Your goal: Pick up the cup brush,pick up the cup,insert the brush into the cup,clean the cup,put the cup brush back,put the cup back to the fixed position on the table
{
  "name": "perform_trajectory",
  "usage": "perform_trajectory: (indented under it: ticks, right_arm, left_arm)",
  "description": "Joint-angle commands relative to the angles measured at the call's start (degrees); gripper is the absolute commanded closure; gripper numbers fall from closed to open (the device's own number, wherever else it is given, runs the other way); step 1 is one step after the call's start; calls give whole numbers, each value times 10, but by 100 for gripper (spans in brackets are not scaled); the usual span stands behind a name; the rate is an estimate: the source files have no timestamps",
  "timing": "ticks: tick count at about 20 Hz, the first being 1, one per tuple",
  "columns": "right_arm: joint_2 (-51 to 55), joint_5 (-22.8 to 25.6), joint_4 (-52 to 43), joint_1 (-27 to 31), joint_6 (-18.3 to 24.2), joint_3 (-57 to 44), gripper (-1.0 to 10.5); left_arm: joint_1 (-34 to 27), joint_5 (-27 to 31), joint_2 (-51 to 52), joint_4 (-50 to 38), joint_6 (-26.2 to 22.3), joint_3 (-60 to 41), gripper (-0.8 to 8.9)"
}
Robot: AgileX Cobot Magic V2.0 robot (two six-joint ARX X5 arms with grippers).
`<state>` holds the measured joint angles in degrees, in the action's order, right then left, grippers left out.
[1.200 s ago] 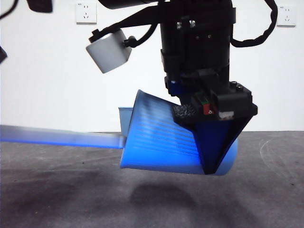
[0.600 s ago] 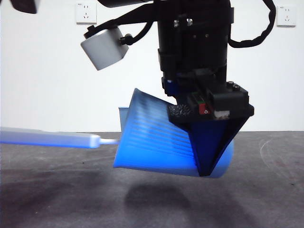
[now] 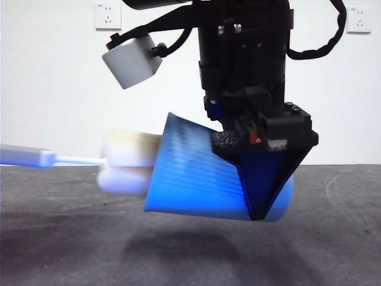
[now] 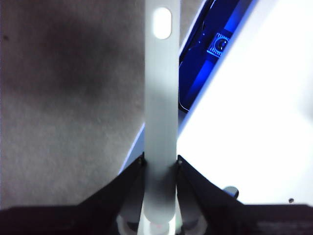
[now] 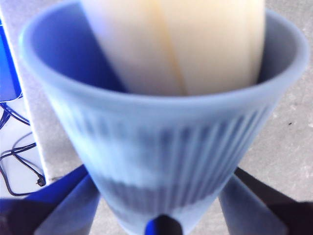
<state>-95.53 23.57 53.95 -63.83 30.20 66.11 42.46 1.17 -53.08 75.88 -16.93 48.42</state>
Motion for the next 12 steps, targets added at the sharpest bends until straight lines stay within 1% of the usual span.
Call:
perform_trajectory:
  ticks: [1, 4, 7, 10, 12]
  right_arm:
    - [-3, 0, 0, -2, -6, 2, 963]
    - [-3, 1, 1, -2, -7, 2, 963]
    - [0, 1, 3, 1, -27, 2, 963]
    - [14, 1, 3, 20, -55, 2, 963]
    - [37, 1, 3, 41, -67, 2, 963]
  left_arm:
    - [-3, 5, 22, 0, 19, 0, 823]
    - [-3, 5, 48, 1, 26, 0, 823]
    - [-3, 5, 74, 2, 33, 0, 823]
    - [-4, 9, 97, 2, 39, 0, 823]
    - [-6, 21, 110, 2, 44, 0, 823]
